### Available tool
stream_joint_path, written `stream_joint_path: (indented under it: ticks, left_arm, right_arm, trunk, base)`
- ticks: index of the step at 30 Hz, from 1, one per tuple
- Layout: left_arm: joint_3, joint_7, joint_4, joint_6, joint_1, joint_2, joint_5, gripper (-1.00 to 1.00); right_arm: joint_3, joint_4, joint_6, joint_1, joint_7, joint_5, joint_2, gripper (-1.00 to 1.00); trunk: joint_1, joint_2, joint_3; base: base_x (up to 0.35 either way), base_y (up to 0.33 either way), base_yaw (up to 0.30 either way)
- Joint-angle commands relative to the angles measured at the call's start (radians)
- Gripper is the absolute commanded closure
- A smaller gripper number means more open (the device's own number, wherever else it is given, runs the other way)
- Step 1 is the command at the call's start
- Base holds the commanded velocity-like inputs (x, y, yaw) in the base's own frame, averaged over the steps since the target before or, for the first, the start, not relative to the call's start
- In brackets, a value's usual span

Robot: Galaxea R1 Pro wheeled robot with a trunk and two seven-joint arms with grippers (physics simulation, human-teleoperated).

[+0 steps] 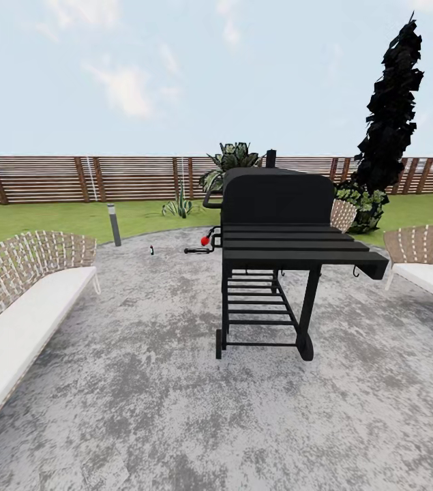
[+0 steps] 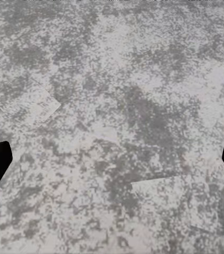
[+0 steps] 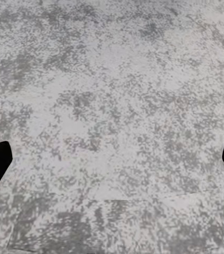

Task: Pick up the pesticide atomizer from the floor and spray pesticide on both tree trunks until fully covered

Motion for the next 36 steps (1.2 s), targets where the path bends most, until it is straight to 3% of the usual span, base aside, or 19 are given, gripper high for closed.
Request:
stream_joint_path:
  ticks: [1,10,31,36]
  left_arm:
    - [0.002,0.0,0.0,-0.004,-0.01,0.003,0.001,-1.0]
    - [0.053,0.012,0.007,-0.01,-0.008,0.02,0.0,-1.0]
    - [0.057,0.012,0.009,-0.009,-0.005,0.022,0.003,-1.0]
    - [0.057,0.012,0.009,-0.009,-0.005,0.022,0.003,-1.0]
  right_arm:
    - [0.0,-0.002,-0.003,-0.008,0.0,0.001,-0.003,-1.0]
    - [-0.001,-0.003,-0.002,-0.016,0.001,0.001,-0.037,-1.0]
    - [0.002,0.004,-0.002,-0.017,0.0,0.002,-0.035,-1.0]
    - [0.002,0.004,-0.003,-0.017,0.0,0.001,-0.035,-1.0]
  trunk:
    - [0.0,-0.001,-0.001]
    - [0.0,-0.001,-0.001]
    - [0.0,-0.001,-0.023]
    - [0.019,-0.036,-0.042]
  base:
    - [0.0,0.0,0.0]
    - [0.0,0.0,0.021]
    - [0.0,0.0,0.2]
    - [0.0,0.0,0.088]
